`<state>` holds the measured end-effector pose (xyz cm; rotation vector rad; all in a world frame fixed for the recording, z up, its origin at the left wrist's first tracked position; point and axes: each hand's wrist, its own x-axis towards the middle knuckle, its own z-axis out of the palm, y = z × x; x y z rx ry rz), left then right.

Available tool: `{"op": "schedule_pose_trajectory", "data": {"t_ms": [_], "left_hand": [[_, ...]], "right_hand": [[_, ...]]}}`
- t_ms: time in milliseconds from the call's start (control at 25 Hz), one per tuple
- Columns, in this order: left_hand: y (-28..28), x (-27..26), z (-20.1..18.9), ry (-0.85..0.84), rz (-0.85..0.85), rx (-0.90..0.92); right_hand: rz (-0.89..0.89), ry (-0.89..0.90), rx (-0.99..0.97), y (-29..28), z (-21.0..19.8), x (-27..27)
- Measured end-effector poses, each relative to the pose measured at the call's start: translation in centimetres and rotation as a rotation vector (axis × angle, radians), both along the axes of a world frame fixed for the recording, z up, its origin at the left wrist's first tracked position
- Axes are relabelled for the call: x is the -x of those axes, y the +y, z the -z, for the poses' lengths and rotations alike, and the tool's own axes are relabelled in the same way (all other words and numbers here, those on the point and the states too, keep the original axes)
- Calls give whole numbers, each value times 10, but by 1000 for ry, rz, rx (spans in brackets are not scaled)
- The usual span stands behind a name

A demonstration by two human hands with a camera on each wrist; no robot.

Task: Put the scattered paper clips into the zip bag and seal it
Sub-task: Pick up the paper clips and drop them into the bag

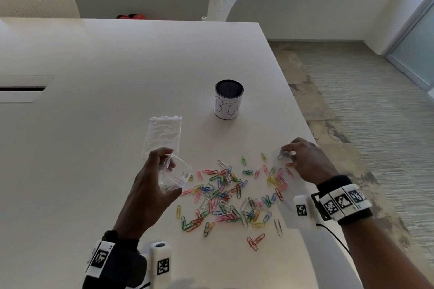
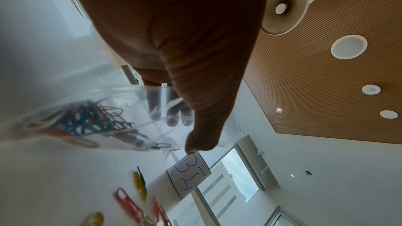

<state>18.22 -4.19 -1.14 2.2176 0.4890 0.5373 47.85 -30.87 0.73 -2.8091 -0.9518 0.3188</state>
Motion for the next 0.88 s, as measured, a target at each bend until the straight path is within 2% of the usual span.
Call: {"op": "schedule_pose_trajectory", "data": {"t_ms": [120,320,520,800,880], "left_hand": [[-1,0,-3,-3,0,-10],[-5,0,-7,2,5,-21],[-8,1,-9,-1,17,0],[-11,4,-13,1,21,29],[-11,5,-15,7,20,31]], "right_hand": [[-35,40,-38,-3,2,17],[-85,270,-111,-5,-14,42],[8,261,148,-12,-21,51],[30,221,-113,8,-3,67],[11,228,-126,11,-4,71]]}}
